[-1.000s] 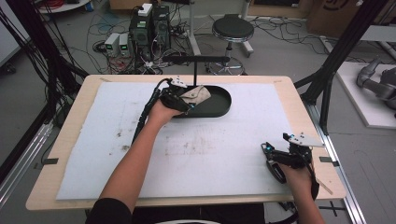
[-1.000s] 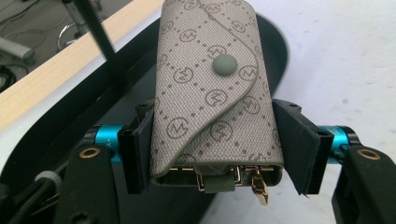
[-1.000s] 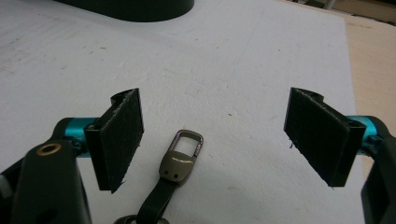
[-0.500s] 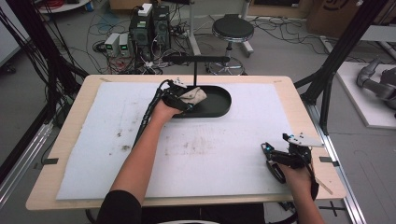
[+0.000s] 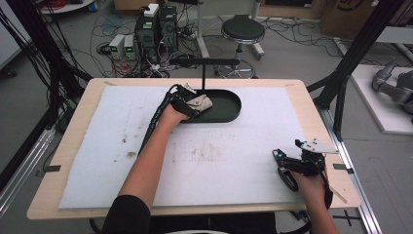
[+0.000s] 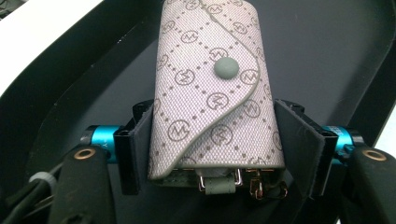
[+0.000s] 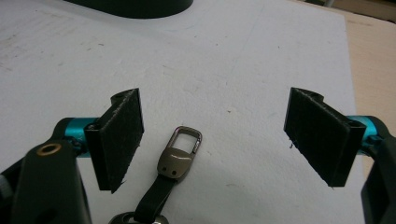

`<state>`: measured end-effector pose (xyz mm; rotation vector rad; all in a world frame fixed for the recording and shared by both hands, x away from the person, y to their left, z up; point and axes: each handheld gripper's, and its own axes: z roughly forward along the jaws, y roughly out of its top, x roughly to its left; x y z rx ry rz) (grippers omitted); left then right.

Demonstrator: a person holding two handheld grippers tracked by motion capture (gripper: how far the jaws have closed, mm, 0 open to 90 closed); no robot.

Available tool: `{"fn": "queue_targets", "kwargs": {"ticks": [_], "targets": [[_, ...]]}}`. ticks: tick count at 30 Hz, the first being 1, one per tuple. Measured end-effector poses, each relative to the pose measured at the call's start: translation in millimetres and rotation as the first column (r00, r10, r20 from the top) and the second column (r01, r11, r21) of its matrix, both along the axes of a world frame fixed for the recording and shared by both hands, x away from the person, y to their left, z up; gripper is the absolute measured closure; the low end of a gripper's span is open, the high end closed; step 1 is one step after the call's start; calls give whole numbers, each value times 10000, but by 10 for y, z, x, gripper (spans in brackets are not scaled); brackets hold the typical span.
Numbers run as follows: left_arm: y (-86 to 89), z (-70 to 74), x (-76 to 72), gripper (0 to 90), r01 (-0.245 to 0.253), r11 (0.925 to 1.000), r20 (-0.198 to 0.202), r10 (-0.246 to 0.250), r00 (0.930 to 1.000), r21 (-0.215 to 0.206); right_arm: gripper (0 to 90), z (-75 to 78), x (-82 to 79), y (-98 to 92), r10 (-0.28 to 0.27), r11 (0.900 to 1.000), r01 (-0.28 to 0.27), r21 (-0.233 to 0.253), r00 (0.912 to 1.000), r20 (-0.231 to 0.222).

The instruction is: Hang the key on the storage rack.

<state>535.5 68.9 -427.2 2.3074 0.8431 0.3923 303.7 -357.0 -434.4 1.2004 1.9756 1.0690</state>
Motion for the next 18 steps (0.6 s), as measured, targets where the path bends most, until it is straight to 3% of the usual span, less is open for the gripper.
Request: {"fn": "queue_targets", "kwargs": {"ticks": [10, 18], "targets": [[31, 136, -75, 244, -3, 9998, 209, 7, 9998, -209, 203, 8, 7, 14, 32, 10000, -32, -16, 10000, 71], [120, 312, -330, 225, 255, 9959, 480, -214, 9986, -867, 203, 6, 26, 4, 69, 10000, -69, -6, 10000, 56]]}}
